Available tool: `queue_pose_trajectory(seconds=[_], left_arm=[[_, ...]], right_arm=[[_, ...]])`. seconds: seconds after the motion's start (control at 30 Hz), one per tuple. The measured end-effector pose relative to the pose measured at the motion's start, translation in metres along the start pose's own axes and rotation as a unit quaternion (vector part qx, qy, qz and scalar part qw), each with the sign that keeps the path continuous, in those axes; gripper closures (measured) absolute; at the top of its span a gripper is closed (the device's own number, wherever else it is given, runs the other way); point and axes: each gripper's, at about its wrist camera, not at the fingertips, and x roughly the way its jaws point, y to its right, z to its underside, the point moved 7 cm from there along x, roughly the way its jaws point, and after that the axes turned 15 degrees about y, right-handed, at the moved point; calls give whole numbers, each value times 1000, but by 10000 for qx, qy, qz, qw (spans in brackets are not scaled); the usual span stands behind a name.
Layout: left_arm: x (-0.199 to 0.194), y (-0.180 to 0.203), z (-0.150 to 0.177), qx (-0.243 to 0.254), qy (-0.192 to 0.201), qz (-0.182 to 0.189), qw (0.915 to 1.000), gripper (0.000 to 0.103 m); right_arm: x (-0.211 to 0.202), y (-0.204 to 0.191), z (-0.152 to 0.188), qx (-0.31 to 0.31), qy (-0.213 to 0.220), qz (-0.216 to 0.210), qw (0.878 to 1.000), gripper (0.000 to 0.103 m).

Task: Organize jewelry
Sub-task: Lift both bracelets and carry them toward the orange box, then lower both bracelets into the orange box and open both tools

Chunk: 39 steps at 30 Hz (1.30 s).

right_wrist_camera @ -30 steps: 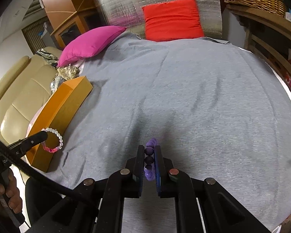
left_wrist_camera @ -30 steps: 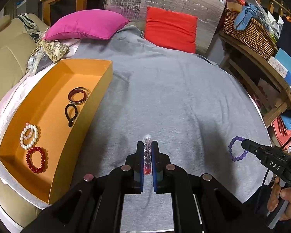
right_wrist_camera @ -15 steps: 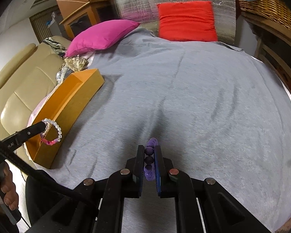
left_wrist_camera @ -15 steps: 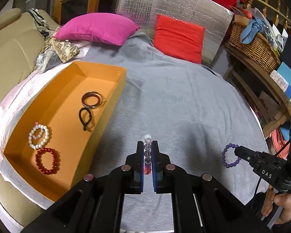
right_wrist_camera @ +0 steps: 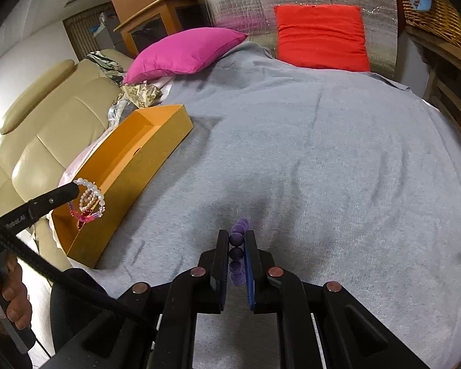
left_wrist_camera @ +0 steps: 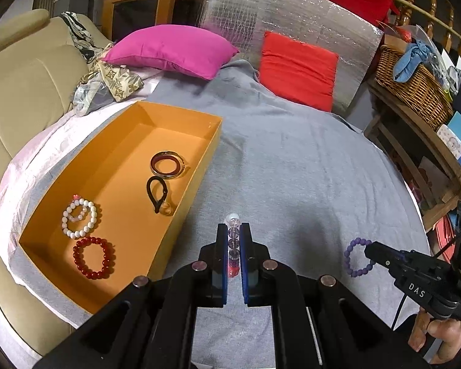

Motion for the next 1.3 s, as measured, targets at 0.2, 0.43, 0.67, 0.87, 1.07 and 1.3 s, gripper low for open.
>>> queue_pose_trajectory(seconds=[0.2,0.43,0.67,0.87,1.07,1.3], left_arm=[[-1,5,-1,-7,-10,157,9999,96],[0,18,-3,137,-19,370,9992,96],[1,-9,-12,-48,48,178,9998,96],[8,-51,-28,-279,128,-207,9993,96],[21,-92,-37,-491,94,-617,9968,96],[45,-123,-34,-636,-75,-874,9941,96]], right_arm=[[11,-5,-4,-164,-126,-12,9998,93],[19,-21,-8,-233,-119,-58,9996,93],[25,-35,-16,-374,-101,-94,9992,93],[43,-59,-36,-513,-43,-314,9982,93],[66,-96,-65,-597,37,-650,9961,93],[103,-160,-93,-756,-67,-1124,9908,93]])
